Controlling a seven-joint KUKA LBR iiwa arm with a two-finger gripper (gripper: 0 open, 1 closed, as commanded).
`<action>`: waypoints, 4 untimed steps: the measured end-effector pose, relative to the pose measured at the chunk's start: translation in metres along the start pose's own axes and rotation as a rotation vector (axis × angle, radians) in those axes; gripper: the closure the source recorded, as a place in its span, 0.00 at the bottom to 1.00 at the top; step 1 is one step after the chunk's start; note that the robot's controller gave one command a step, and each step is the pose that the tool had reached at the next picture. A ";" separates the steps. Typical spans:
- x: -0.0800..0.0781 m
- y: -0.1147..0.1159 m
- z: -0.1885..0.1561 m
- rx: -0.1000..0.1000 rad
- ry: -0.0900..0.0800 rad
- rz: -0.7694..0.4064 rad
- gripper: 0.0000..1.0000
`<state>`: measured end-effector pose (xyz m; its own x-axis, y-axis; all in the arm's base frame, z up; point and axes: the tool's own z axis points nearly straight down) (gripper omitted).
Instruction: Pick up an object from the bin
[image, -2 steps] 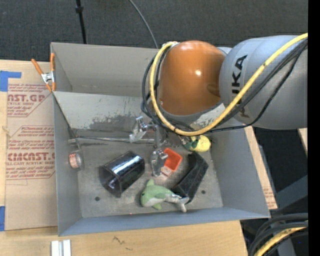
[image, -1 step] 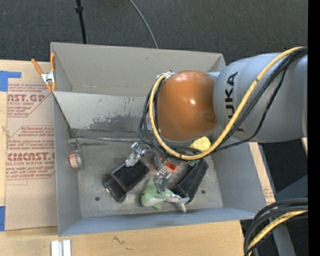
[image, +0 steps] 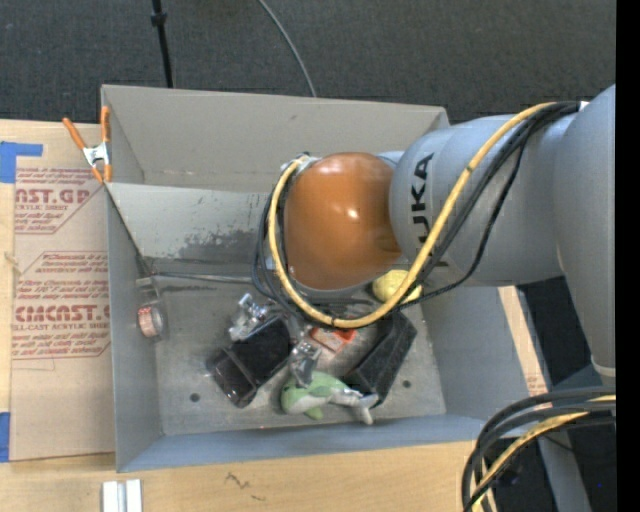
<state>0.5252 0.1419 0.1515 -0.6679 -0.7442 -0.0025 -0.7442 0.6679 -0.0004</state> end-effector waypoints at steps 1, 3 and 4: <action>-0.014 -0.026 0.052 -0.024 0.012 -0.274 1.00; -0.012 -0.025 0.050 -0.011 0.002 -0.276 1.00; 0.000 -0.028 0.020 -0.007 0.003 -0.295 1.00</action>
Offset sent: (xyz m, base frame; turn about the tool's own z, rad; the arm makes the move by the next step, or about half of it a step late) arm 0.0000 0.0000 0.0000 0.0000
